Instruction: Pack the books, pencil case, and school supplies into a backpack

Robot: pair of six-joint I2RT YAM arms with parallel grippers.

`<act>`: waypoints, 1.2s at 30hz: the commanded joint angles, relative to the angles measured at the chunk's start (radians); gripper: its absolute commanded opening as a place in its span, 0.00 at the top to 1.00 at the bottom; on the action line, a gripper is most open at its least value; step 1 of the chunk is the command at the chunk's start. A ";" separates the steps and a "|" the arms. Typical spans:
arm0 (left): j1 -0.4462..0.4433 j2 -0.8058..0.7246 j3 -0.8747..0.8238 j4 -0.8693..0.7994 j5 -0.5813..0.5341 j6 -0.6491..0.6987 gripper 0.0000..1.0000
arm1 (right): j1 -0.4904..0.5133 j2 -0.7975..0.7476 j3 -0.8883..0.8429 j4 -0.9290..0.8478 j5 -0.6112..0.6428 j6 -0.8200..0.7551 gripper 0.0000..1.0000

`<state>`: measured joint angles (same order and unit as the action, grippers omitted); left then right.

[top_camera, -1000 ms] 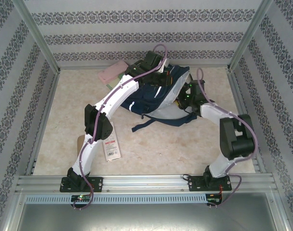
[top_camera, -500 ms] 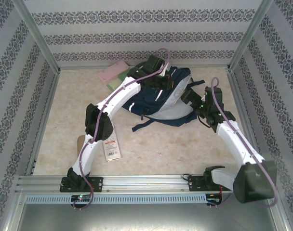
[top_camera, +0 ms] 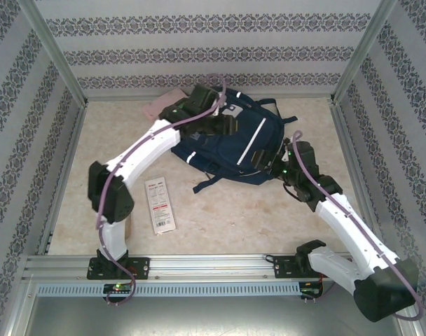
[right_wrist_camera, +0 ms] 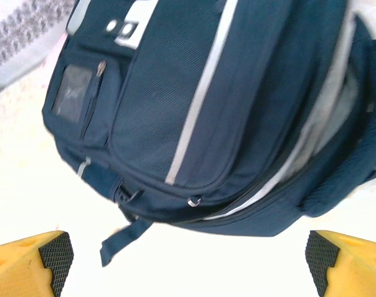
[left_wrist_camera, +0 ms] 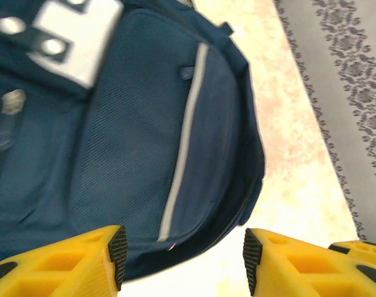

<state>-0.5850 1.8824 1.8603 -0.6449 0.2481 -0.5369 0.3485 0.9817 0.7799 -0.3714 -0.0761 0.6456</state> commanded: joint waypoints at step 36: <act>0.197 -0.671 -1.286 0.092 -0.272 -0.419 0.81 | 0.535 0.735 0.323 0.293 -0.200 0.063 0.37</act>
<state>-0.4034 1.2346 0.6090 -0.6090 -0.0345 -0.9466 0.8673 1.6722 1.0653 -0.1402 -0.2047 0.6823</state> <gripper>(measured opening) 0.208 0.643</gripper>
